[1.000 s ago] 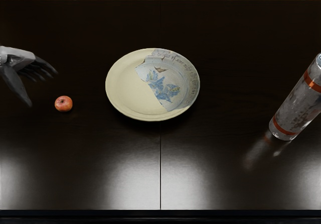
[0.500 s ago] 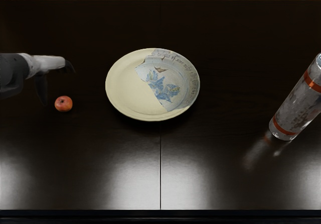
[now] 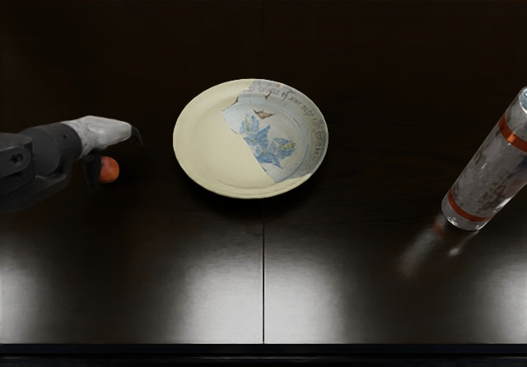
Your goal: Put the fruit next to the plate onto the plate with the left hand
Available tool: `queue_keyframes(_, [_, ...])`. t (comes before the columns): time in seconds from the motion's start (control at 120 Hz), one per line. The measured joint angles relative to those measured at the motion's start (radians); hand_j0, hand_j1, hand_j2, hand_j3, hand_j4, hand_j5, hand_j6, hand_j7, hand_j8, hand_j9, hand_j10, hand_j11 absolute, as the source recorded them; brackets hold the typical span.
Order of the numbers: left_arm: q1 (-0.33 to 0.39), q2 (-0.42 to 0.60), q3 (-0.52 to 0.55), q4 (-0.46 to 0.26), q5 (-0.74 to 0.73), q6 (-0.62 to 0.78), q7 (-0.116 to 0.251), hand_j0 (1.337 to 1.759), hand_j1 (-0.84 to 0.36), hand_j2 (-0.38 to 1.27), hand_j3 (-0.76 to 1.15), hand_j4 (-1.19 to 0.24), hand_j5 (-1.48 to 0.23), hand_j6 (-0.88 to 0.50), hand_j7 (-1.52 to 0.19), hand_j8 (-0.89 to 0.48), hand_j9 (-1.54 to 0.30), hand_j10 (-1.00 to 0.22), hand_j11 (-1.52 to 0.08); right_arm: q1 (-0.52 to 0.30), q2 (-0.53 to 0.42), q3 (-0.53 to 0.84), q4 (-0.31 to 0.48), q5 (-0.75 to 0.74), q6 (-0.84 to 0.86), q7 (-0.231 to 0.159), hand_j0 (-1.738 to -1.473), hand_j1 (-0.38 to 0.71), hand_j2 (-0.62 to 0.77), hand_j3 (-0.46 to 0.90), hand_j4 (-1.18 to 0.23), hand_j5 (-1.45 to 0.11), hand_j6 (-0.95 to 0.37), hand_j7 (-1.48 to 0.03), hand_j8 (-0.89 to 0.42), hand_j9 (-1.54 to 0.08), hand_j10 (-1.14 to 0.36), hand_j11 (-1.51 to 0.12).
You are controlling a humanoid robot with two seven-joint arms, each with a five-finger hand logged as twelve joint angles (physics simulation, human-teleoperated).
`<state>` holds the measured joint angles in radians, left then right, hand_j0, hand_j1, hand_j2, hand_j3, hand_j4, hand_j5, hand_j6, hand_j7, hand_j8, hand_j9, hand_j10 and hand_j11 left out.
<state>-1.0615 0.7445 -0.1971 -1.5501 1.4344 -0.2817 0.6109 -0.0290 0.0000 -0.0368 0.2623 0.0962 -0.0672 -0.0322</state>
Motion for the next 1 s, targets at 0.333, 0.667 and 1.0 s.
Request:
queue_keyframes(0.333, [0.029,-0.064,0.025,0.085,0.068,0.04,0.0,1.658,-0.06,0.07,0.0,-0.34,-0.44,-0.35,-0.44,-0.35,-0.44,-0.34,-0.44,0.0,0.0,-0.001,0.0,0.0,0.0,0.0,-1.658,-0.31,-0.01,0.0,-0.03,-0.04,-0.03,-0.04,-0.03,-0.04,-0.03,-0.04])
queue_keyframes(0.667, [0.041,-0.08,0.043,0.122,0.074,0.054,0.0,1.658,-0.13,0.08,0.0,-0.41,-0.53,-0.41,-0.53,-0.41,-0.53,-0.41,-0.53,0.0,0.0,-0.001,0.0,0.0,0.0,0.0,-1.658,-0.31,-0.01,0.0,-0.03,-0.04,-0.03,-0.04,-0.03,-0.04,-0.03,-0.04])
queue_keyframes(1.0, [0.046,-0.114,0.05,0.173,0.094,0.066,0.0,1.658,-0.16,0.09,0.0,-0.43,-0.56,-0.43,-0.56,-0.43,-0.56,-0.43,-0.56,0.0,0.0,-0.002,0.0,0.0,0.0,0.0,-1.658,-0.31,-0.01,0.0,-0.03,-0.04,-0.03,-0.04,-0.03,-0.04,-0.03,-0.04])
